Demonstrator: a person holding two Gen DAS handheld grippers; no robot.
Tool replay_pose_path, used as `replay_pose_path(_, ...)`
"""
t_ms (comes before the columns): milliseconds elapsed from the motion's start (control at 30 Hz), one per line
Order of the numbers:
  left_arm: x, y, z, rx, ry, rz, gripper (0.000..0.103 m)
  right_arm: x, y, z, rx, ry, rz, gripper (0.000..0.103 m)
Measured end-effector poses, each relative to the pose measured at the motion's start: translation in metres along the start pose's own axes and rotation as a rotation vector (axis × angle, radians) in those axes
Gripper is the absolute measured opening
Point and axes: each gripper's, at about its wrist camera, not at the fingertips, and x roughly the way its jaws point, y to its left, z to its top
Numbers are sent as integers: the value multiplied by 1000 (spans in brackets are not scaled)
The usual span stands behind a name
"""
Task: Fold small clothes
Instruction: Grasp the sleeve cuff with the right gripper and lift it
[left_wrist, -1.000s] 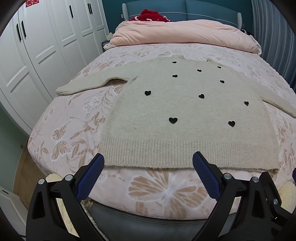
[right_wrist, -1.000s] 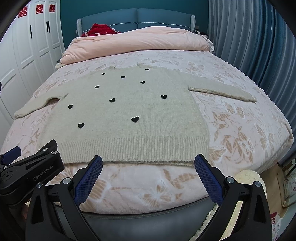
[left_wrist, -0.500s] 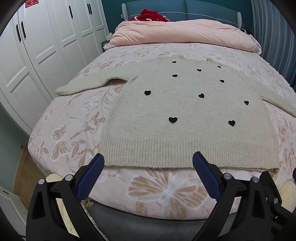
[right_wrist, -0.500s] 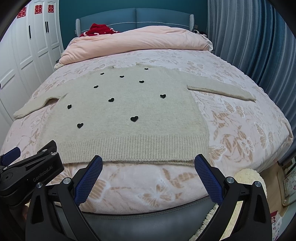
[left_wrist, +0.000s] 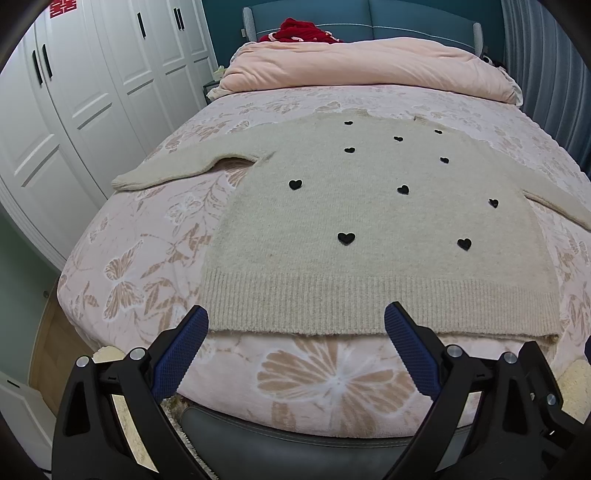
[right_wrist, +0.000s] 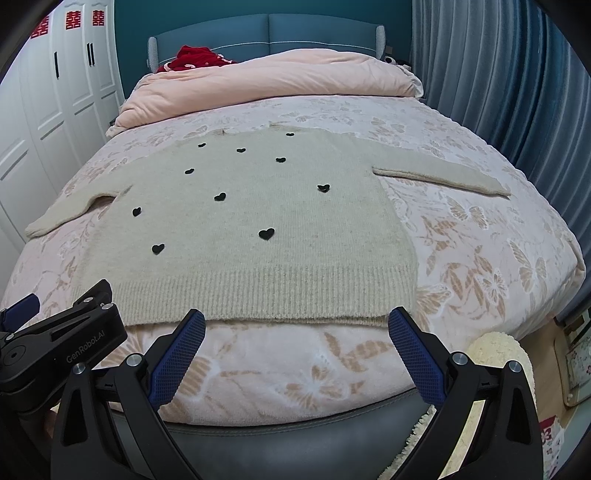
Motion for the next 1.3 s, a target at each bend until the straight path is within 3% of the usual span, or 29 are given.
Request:
replay_pose_path(367, 8, -5, -4, 1, 22, -1, 95, 16, 1, -2, -49, 28, 42, 98)
replay_pose_path(467, 10, -2, -2, -26, 27, -49, 95, 27, -17, 10, -47, 11, 62, 98)
replay_pose_path(733, 33, 6, 9, -73, 35, -81, 98, 96, -183, 102, 236, -50, -1, 98)
replay_pose_path(833, 39, 6, 13, -108, 2, -124, 98, 139, -260, 136, 402, -28, -22, 98)
replay_pose_path(933, 41, 4, 17, -152, -53, -106, 98, 189, -327, 162, 553, 26, -54, 98)
replay_pose_path(1033, 48, 2, 24, -166, -63, -104, 98, 230, -382, 173, 708, 62, -55, 98)
replay_pose_path(1167, 65, -1, 35, -130, 21, -116, 98, 270, -431, 174, 895, 83, -94, 98)
replay_pose_path(1233, 74, -4, 38, -98, 64, -131, 98, 283, -438, 180, 903, 69, -93, 88)
replay_pose_path(1267, 80, -5, 39, -82, 88, -136, 98, 288, -437, 185, 891, 58, -99, 77)
replay_pose_path(1300, 85, -7, 40, -68, 100, -132, 98, 293, -434, 192, 884, 50, -85, 60)
